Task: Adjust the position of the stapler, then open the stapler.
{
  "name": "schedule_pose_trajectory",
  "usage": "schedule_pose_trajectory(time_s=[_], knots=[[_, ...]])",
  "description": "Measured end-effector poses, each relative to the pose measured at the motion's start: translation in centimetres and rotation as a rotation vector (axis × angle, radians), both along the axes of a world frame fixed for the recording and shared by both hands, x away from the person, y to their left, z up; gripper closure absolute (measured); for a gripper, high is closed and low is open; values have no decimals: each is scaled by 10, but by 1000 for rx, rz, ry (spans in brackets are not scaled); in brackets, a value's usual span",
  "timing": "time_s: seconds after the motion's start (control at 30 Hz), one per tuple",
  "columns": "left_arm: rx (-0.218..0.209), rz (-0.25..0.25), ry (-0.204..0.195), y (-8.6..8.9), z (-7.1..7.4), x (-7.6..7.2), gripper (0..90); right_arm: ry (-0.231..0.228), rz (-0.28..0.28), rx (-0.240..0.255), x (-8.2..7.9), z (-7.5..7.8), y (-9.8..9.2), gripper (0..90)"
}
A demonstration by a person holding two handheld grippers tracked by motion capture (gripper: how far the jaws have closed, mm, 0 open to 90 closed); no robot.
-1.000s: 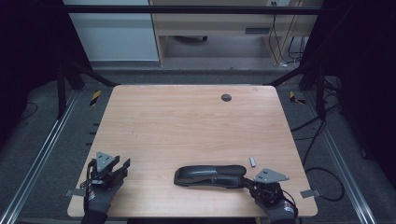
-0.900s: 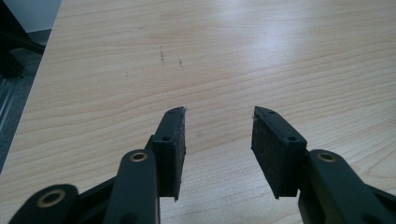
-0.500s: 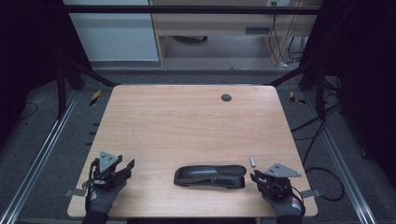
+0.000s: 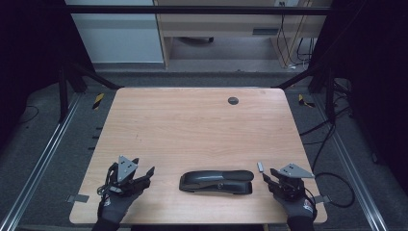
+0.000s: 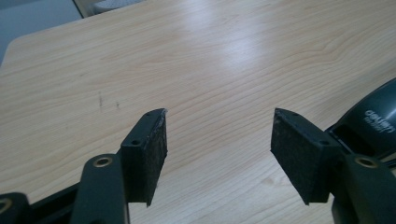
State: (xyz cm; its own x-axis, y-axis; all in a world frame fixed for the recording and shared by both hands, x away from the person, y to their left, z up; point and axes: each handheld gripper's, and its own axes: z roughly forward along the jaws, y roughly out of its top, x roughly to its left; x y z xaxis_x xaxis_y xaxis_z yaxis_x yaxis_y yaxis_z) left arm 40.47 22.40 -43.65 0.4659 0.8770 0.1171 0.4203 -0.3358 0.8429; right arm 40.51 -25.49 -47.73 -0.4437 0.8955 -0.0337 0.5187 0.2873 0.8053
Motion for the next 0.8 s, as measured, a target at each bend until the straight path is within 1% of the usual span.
schedule_pose_trajectory(time_s=[0.03, 0.07, 0.17, 0.2, 0.3, 0.37, 0.5, 0.53, 0.57, 0.7, 0.73, 0.8], knots=[[3, -14, -6, -4, 2, -1, 328, -7, -16, -5, 1, 0, -1, 572], [3, -14, -6, -4, 2, -1, 325, -15, -23, -15, 2, 0, -2, 568], [8, -39, -17, -14, 8, -4, 314, -12, -38, -4, 2, 1, -5, 560], [11, -45, -20, -16, 9, -5, 309, -18, -39, -11, 3, 1, -6, 560], [29, -66, -30, -24, 13, -9, 295, -15, -45, -7, 3, 2, -6, 561], [38, -82, -34, -28, 15, -11, 288, -27, -43, -16, 2, 2, -6, 561], [64, -112, -42, -38, 20, -15, 283, -24, -46, -19, 2, 2, -5, 564], [79, -126, -59, -40, 22, -14, 283, -24, -46, -17, 2, 2, -6, 574], [78, -127, -46, -42, 23, -16, 281, -19, -46, -9, 1, 3, -6, 587], [83, -147, -50, -49, 26, -17, 281, -20, -42, -8, 1, 3, -6, 598], [94, -161, -53, -54, 28, -18, 280, -20, -44, -8, 0, 3, -6, 601], [102, -167, -54, -56, 29, -18, 279, -29, -46, -12, 1, 3, -7, 602]])
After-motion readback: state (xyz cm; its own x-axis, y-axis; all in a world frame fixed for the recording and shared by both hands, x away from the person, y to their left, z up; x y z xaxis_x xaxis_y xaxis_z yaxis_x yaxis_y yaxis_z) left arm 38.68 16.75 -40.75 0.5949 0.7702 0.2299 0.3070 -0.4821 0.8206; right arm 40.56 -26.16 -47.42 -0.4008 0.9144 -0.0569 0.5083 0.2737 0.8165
